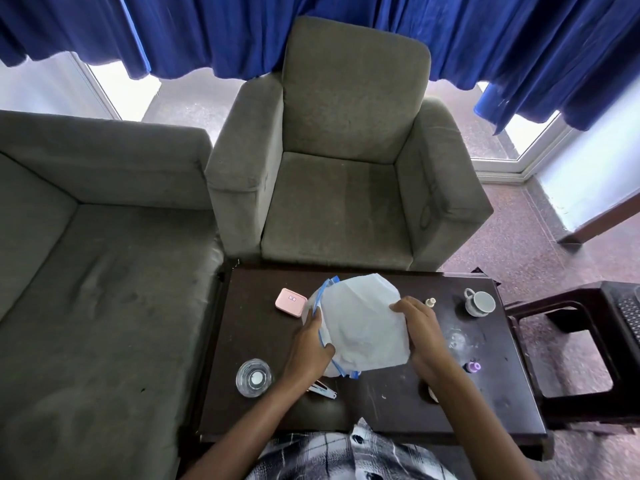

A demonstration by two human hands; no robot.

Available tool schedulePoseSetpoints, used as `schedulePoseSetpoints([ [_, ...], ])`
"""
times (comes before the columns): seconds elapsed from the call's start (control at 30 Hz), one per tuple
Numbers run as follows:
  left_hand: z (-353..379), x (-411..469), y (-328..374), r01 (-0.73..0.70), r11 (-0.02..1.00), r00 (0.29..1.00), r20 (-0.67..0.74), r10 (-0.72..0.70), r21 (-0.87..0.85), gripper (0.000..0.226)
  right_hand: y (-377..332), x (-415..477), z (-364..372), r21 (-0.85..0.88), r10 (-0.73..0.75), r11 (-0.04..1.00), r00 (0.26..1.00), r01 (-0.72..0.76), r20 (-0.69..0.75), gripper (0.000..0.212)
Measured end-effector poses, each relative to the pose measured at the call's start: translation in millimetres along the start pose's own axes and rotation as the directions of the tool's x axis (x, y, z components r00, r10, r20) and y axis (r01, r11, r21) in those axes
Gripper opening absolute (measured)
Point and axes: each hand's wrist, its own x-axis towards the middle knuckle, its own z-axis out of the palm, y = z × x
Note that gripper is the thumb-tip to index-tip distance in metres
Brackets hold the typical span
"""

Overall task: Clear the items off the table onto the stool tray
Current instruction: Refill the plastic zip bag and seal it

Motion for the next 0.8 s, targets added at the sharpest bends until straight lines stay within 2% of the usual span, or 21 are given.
schedulePoseSetpoints([
  [0.13, -3, 10, -8, 0.044, 0.999, 0.999, 0.026, -0.043, -0.019, 0.074, -5, 2, -15, 0.238, 0.198, 0.941, 0.961, -0.242, 0.194, 0.023],
  [0.2, -7, 17, -14, 0.073, 0.997, 0.996, 0.049, -0.071, -0.041, 0.074, -4, 8, -22, 0.317, 0.218, 0.901, 0.942, -0.295, 0.257, 0.027],
  [0.3, -18, 34, -25, 0.107, 0.994, 0.992, 0.075, -0.104, -0.033, 0.074, -4, 14, -28, 0.442, 0.192, 0.84, 0.933, -0.316, 0.304, 0.044],
  [0.33, -23, 42, -30, 0.116, 0.993, 0.991, 0.073, -0.116, 0.004, 0.074, -5, 16, -30, 0.48, 0.179, 0.816, 0.931, -0.321, 0.319, 0.039],
  [0.4, -33, 60, -42, 0.132, 0.988, 0.988, 0.066, -0.137, 0.085, 0.073, -4, 23, -31, 0.522, 0.163, 0.78, 0.917, -0.346, 0.364, 0.01],
  [0.47, -41, 77, -55, 0.162, 0.968, 0.984, 0.048, -0.174, 0.193, 0.071, -3, 32, -33, 0.526, 0.165, 0.767, 0.906, -0.367, 0.391, 0.03],
  [0.57, -45, 99, -75, 0.226, 0.917, 0.971, 0.002, -0.24, 0.328, 0.063, -2, 40, -32, 0.49, 0.201, 0.781, 0.899, -0.386, 0.389, 0.031],
  [0.7, -27, 122, -89, 0.286, 0.857, 0.95, -0.012, -0.311, 0.428, 0.05, 8, 53, -34, 0.451, 0.255, 0.793, 0.895, -0.411, 0.367, 0.069],
  [0.8, 1, 134, -103, 0.267, 0.852, 0.947, 0.043, -0.32, 0.45, 0.049, 20, 59, -38, 0.417, 0.274, 0.807, 0.89, -0.418, 0.364, 0.067],
])
